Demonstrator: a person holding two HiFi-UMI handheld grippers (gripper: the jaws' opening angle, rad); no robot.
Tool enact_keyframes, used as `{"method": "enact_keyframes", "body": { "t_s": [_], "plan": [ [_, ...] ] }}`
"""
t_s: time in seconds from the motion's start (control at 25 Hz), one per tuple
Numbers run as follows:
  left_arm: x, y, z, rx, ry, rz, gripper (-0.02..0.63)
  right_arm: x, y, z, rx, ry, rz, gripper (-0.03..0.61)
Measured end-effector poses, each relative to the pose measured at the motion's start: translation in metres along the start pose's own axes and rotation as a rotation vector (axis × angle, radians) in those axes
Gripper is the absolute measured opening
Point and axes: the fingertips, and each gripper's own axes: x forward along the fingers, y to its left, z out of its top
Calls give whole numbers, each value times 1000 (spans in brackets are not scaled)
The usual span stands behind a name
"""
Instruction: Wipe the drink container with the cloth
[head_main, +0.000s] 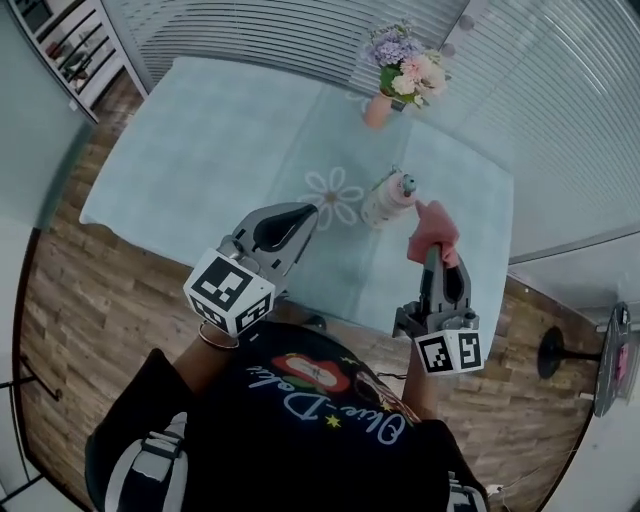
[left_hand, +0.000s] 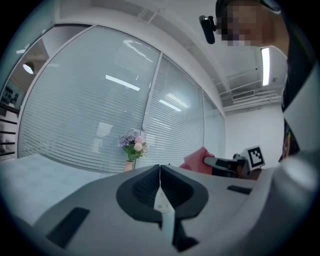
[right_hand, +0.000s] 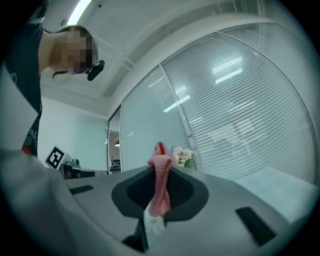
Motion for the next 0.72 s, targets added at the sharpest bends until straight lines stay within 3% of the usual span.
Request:
{"method": "enact_keyframes", "body": {
  "t_s": [0.32, 0.72],
  "plan": [
    [2, -16, -1, 16, -9, 49, 5, 37, -48, 7, -64, 9, 183, 25],
    [8, 24, 3, -11, -4, 120, 5, 96, -62, -40, -174, 202, 429, 25]
  ]
}}
